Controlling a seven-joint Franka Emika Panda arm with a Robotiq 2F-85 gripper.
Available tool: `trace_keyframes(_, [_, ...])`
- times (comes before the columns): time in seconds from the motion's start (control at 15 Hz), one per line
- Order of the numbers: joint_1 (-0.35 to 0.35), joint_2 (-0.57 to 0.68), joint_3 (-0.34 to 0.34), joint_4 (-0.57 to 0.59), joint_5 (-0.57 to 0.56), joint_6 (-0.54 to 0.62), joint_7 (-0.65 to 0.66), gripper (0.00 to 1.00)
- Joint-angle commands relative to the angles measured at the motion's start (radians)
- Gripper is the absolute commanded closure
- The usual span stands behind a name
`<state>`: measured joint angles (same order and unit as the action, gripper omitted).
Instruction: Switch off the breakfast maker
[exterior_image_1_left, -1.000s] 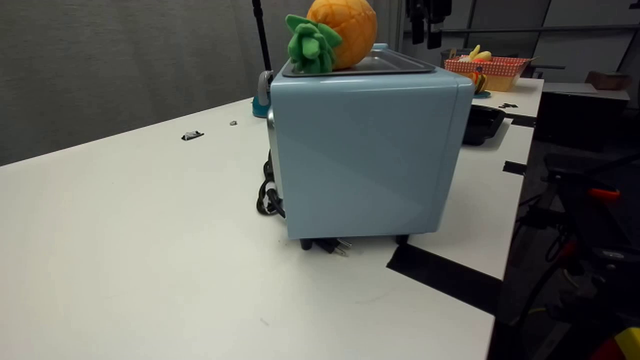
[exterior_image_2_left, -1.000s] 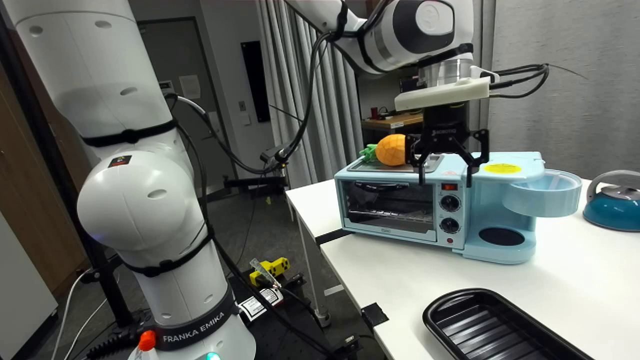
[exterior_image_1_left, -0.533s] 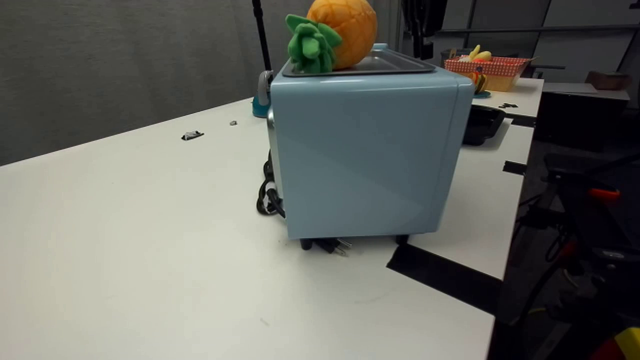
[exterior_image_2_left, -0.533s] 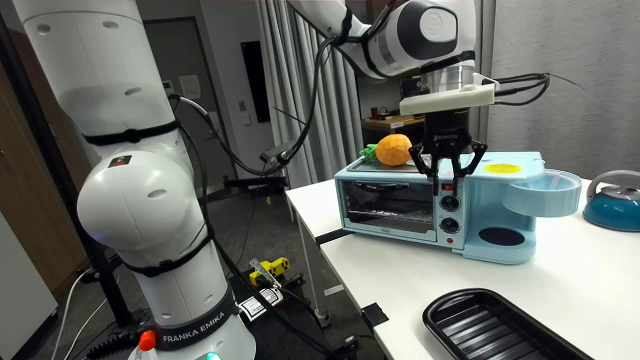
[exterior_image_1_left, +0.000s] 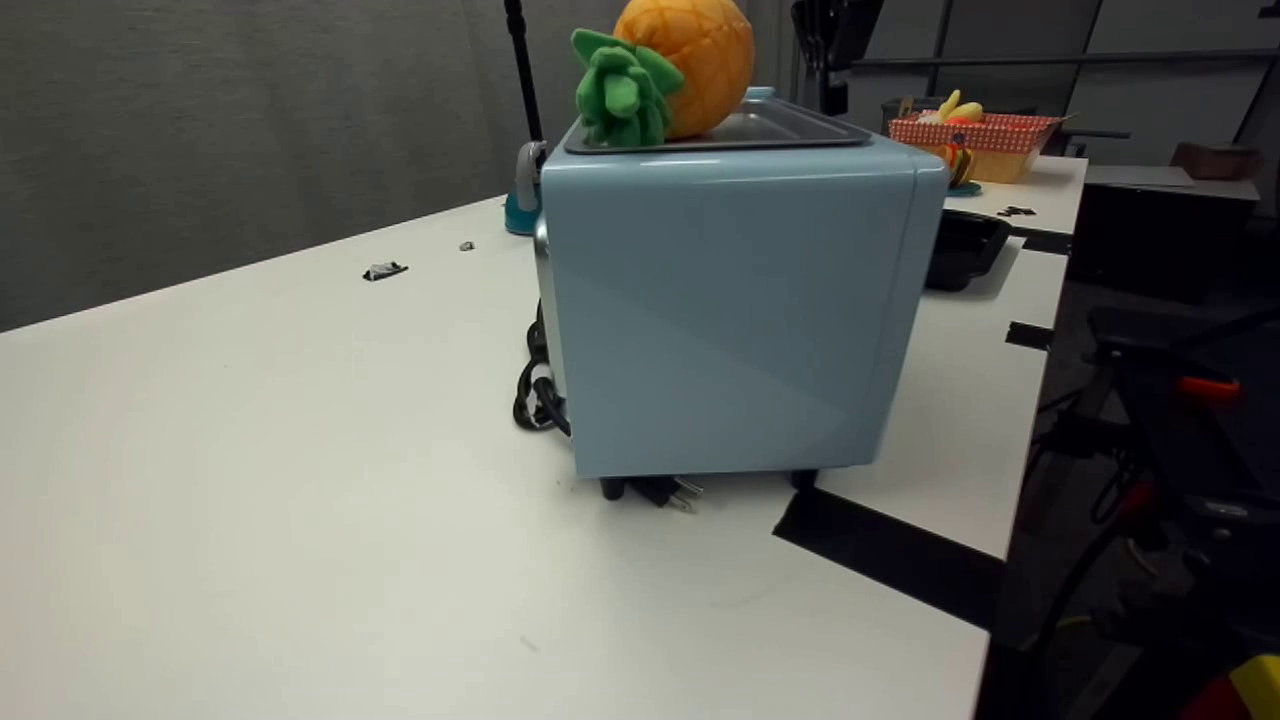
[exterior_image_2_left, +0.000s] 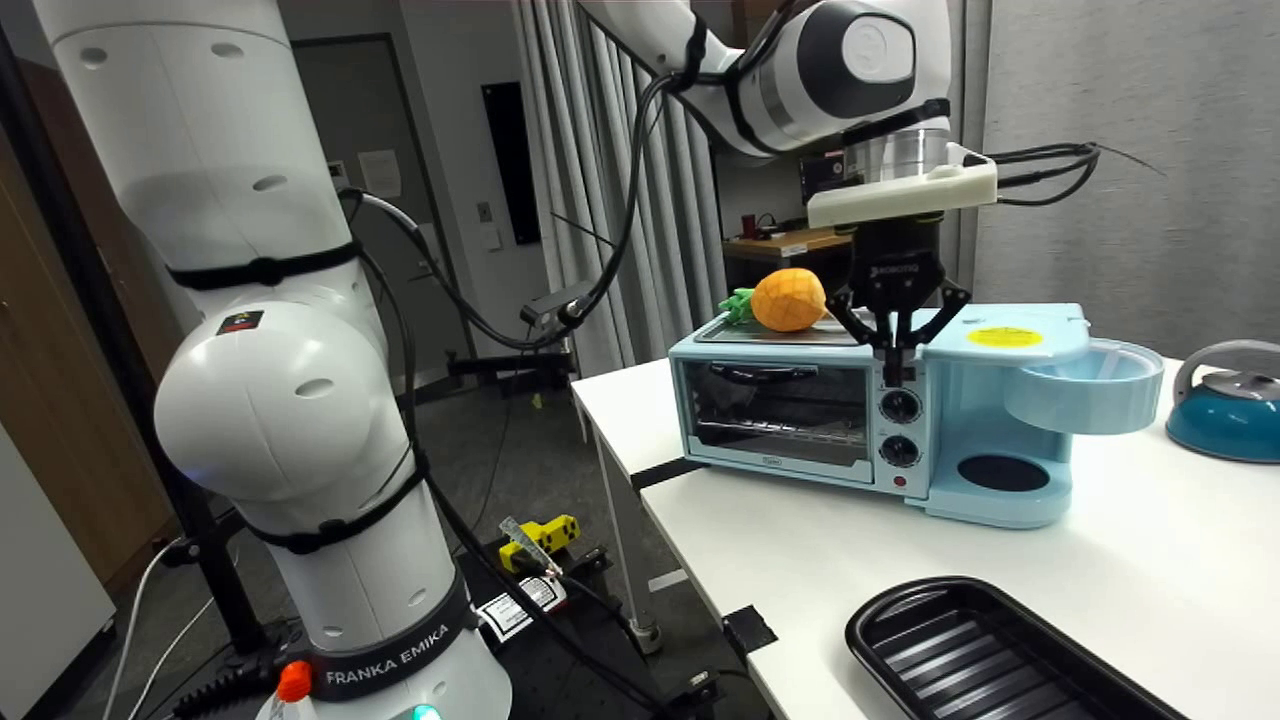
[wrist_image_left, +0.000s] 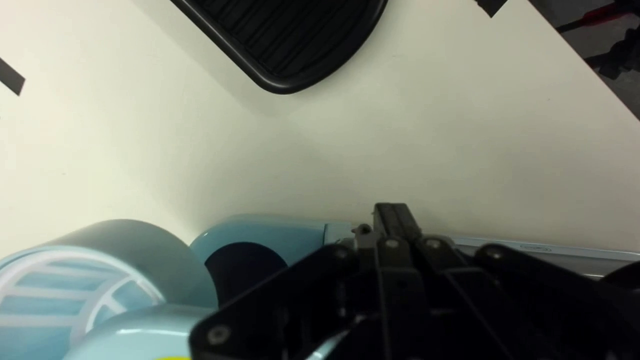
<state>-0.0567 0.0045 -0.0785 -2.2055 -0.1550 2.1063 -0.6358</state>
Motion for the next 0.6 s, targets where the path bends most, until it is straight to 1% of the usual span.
trace_keyframes(0.0, [-0.001, 0.030, 0.011, 0.029, -0.001, 0.033, -0.026, 1.00])
trace_keyframes(0.27, [-0.003, 0.055, 0.019, 0.036, 0.000, 0.078, -0.022, 1.00])
trace_keyframes(0.53, [-0.002, 0.077, 0.026, 0.037, 0.006, 0.097, -0.023, 1.00])
